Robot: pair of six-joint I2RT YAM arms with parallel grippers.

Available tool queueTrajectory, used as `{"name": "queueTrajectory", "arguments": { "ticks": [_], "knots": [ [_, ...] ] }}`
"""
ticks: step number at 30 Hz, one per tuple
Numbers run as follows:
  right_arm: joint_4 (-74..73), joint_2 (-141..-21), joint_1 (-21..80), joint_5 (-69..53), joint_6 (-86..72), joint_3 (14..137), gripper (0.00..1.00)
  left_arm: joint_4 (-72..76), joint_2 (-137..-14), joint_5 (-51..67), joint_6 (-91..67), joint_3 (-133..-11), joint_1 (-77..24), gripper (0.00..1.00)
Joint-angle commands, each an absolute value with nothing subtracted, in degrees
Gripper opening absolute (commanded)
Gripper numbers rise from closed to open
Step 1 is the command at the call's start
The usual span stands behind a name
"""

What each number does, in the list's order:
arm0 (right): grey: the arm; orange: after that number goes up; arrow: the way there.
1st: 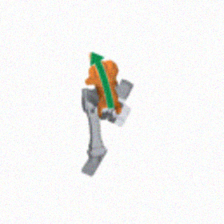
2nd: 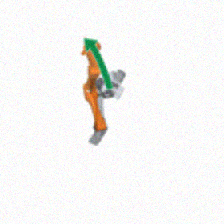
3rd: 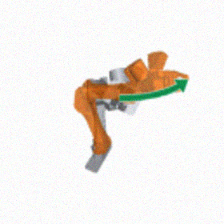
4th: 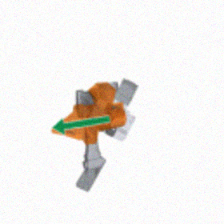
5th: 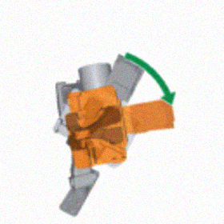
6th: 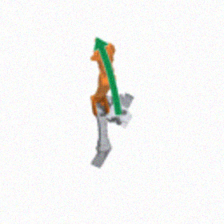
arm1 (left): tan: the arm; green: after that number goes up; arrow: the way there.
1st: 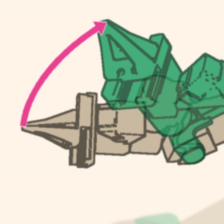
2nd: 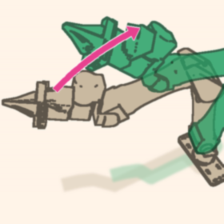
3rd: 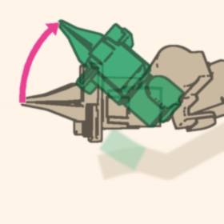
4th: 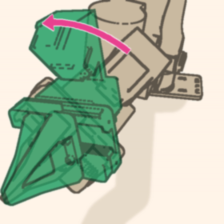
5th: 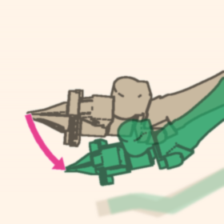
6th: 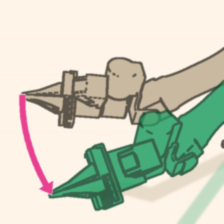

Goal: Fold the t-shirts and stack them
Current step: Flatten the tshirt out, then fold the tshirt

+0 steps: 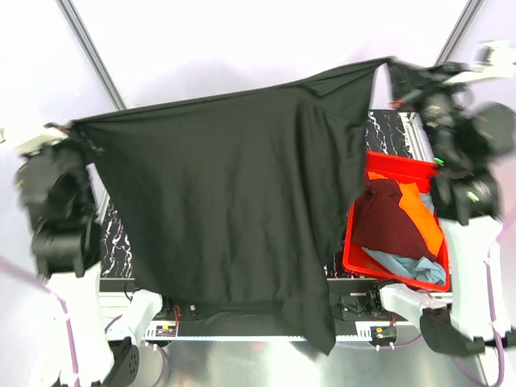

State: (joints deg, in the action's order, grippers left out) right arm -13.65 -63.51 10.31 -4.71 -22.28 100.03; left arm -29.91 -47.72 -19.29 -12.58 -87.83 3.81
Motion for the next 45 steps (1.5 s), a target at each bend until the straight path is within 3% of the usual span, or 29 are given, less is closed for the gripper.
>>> {"name": "queueTrajectory", "arguments": {
  "ticks": [1,6,10,13,18,28,37,45],
  "knots": [
    [-9.24,-66.18,8.79,1.85,-23.11,92.66,0.00,-28.22,-50.10,-22.42,-14.06,-80.88,5.01,0.00],
    [1.37,-69.94,8.79,0.70,-26.80,73.35,0.00,-23.05,-51.32,-21.01,-18.62,-62.99,5.10,0.00],
    [7.36,-77.59,8.79,-1.30,-28.74,67.77,0.00,-20.04,-56.06,-21.96,-22.14,-53.55,5.01,0.00],
    [9.83,-85.39,8.79,-1.41,-28.13,68.55,0.00,-17.42,-64.23,-22.67,-23.82,-52.92,4.66,0.00],
    [8.44,-99.45,8.79,-2.02,-26.28,78.47,0.00,-22.14,-87.82,-21.36,-24.53,-68.62,4.83,0.00],
    [-2.17,-120.48,8.44,-1.59,-24.35,105.69,0.00,-25.56,-108.43,-22.23,-23.12,-86.82,4.92,0.00],
    [-11.42,-130.60,7.82,-3.25,-22.50,120.66,0.00,-29.71,-116.98,-24.44,-21.01,-96.85,4.92,0.00],
    [-20.20,-127.55,7.91,-7.64,-24.95,119.98,0.00,-30.58,-116.98,-21.18,-17.93,-96.68,4.75,0.00]
  ]
}}
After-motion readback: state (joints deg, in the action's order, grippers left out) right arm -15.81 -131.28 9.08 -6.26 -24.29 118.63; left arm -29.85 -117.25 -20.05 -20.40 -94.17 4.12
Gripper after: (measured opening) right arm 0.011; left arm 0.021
